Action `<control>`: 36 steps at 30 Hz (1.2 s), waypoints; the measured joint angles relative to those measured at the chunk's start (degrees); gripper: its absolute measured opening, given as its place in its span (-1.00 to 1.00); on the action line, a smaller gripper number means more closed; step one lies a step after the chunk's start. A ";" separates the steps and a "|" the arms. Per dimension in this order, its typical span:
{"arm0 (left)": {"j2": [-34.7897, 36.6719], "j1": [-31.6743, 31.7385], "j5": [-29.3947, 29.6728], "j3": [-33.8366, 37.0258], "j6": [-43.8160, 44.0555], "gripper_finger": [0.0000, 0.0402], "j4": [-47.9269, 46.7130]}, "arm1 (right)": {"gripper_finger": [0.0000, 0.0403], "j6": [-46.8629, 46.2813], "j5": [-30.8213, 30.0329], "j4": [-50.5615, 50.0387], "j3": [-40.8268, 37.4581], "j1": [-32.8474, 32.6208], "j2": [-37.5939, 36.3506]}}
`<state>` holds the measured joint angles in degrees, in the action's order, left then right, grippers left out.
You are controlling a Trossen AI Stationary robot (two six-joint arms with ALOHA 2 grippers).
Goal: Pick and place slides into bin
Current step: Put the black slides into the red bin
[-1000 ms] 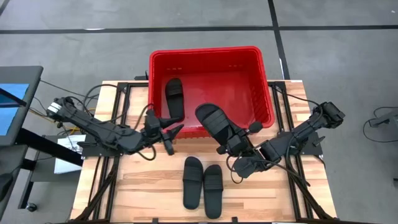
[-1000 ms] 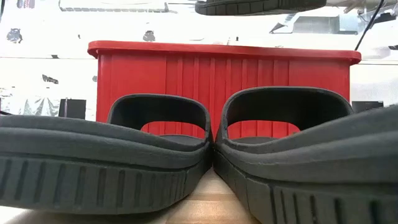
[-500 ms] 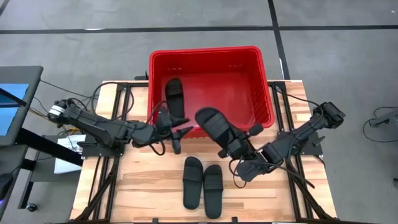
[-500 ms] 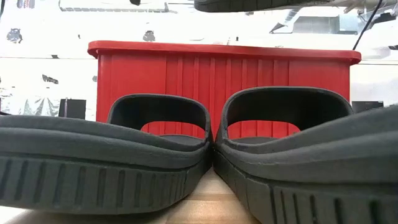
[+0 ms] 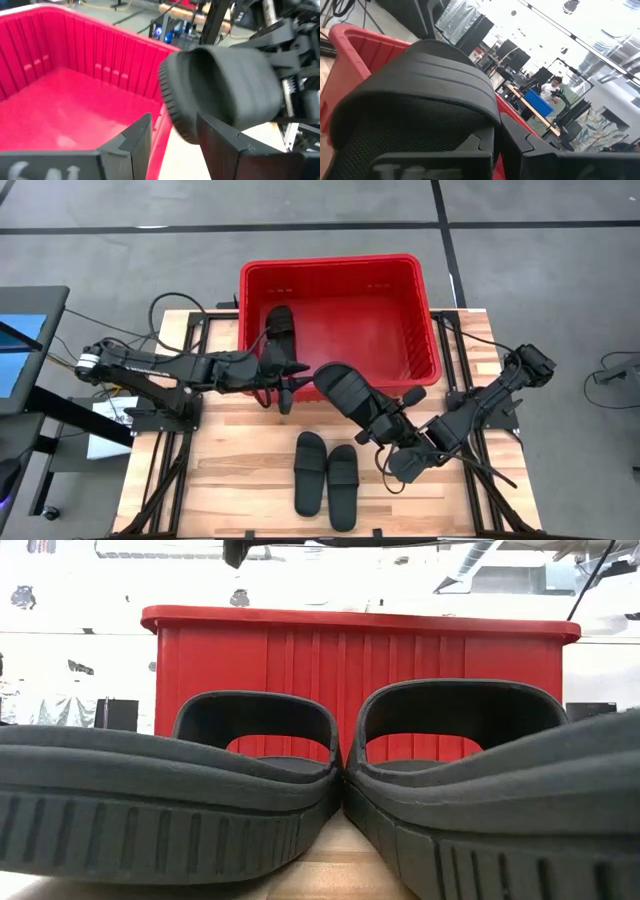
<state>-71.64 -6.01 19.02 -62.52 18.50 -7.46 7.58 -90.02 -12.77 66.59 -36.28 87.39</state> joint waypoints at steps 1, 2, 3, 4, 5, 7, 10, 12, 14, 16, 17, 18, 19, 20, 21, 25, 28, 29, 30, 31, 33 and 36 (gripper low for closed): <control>0.00 0.35 -0.51 0.00 0.15 -0.28 -0.13 | -1.00 0.03 0.00 -0.01 -0.01 -0.14 0.00; 0.00 0.60 -0.91 0.00 0.18 -0.28 -0.05 | -1.00 0.13 0.00 -0.01 0.00 -0.14 -0.02; 0.00 0.75 -1.15 0.00 0.18 -0.28 0.10 | -1.00 0.17 0.00 -0.01 0.00 -0.14 -0.02; 0.00 0.95 -1.46 0.00 0.17 -0.28 0.27 | -1.00 0.16 -0.01 -0.01 0.00 -0.13 -0.04; 0.00 1.05 -1.88 0.00 0.05 -0.28 0.38 | -1.00 0.17 -0.02 -0.01 0.00 -0.12 -0.06; 0.00 1.04 -1.99 0.00 -0.32 -0.28 0.73 | -1.00 0.15 -0.02 -0.01 -0.02 -0.12 -0.09; 0.00 1.04 -2.15 0.00 -0.44 -0.28 0.55 | -1.00 0.15 -0.02 -0.01 0.00 -0.12 -0.09; 0.00 1.04 -1.87 0.00 0.37 -0.28 0.37 | -1.00 0.15 0.00 -0.01 0.00 -0.12 -0.09; 0.00 1.04 -1.67 0.00 1.34 -0.28 0.43 | -1.00 0.15 0.00 -0.01 0.00 -0.12 -0.09; 0.00 1.04 -0.60 0.00 3.03 -0.28 0.80 | -1.00 0.17 -0.01 -0.01 0.00 -0.12 -0.09; 0.00 1.06 -0.12 0.00 4.24 -0.28 1.10 | -1.00 0.25 0.00 -0.01 0.00 -0.12 -0.09; 0.00 1.21 0.13 0.00 5.66 -0.28 1.51 | -1.00 0.38 -0.02 -0.01 0.00 -0.10 -0.09; 0.00 1.43 0.08 0.00 7.37 -0.28 1.84 | -1.00 0.40 -0.02 -0.01 0.00 -0.01 -0.09; 0.00 1.65 -0.34 0.00 9.35 -0.28 2.17 | -1.00 0.42 -0.02 -0.01 -0.01 0.02 -0.09; 0.00 1.94 -1.06 0.00 11.44 -0.28 2.55 | -1.00 0.45 0.01 -0.01 0.00 0.03 -0.09; 0.00 2.64 -2.37 0.00 16.09 -0.28 3.17 | -1.00 0.52 0.15 -0.01 0.00 0.01 -0.09; 0.00 2.81 -2.55 0.00 16.61 -0.28 3.12 | -1.00 0.54 0.15 -0.01 0.00 0.01 -0.09; 0.00 2.81 -2.60 0.00 16.61 -0.28 3.12 | -1.00 0.54 0.15 -0.01 0.00 0.01 -0.09; -0.01 2.81 -2.66 0.00 16.61 -0.28 3.11 | -1.00 0.54 0.15 -0.01 0.00 0.01 -0.09; -0.27 2.81 -2.68 0.00 16.61 -0.28 3.25 | -1.00 0.54 0.14 -0.02 -0.01 0.01 -0.09; -0.77 2.81 -3.78 0.00 16.61 -0.28 3.66 | -1.00 0.55 0.13 -0.01 0.00 0.03 -0.09; -2.42 2.81 -5.12 -0.12 16.61 -0.28 6.65 | -1.00 0.56 0.13 0.00 0.00 0.01 -0.09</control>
<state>-74.06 -3.20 13.90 -62.64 35.11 -0.81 8.14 -89.89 -12.77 66.59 -36.27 87.31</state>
